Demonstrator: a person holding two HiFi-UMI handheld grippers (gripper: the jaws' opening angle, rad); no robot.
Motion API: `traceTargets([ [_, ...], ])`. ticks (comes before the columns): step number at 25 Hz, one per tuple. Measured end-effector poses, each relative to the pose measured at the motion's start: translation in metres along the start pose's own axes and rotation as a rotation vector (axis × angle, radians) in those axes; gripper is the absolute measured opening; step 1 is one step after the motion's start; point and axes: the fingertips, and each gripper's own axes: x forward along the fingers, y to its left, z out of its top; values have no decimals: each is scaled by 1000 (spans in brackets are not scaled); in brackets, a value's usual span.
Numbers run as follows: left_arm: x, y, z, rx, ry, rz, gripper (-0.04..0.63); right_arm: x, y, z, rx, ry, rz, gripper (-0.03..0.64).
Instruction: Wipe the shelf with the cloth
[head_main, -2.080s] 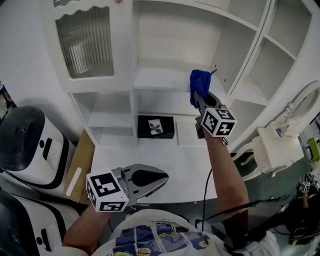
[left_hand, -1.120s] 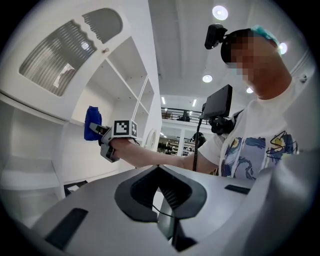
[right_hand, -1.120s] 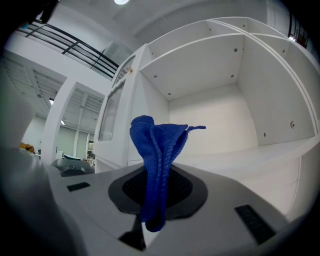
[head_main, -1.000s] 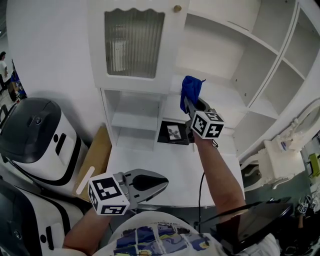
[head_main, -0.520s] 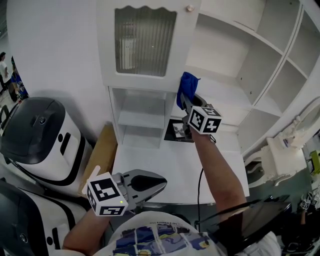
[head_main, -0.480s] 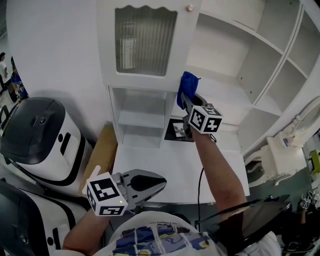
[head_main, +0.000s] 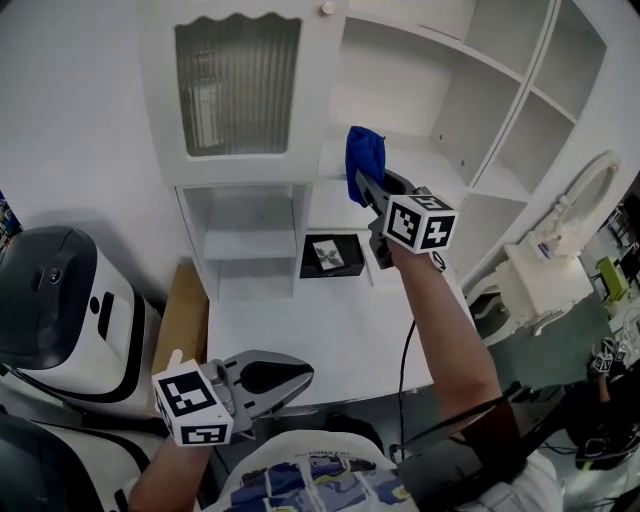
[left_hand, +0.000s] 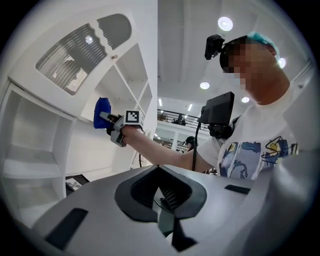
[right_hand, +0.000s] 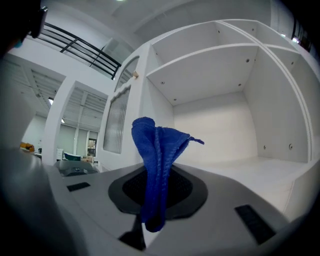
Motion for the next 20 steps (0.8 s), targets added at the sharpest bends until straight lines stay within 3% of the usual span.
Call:
traceTargets([
  [5,26,3,8,28,-6,-45,3,-27,-65,49,-84,37,-89,69],
  [9,46,6,16,47,-4,-58,3,-32,-132,70,-170,154,-170,69],
  [16,71,16,20,44,-7,-29,3,-8,-208,50,-302,441,-241,69],
  [20,83,16,19,48,1,-19,3,12,-234,40,-319,529,-255,69],
])
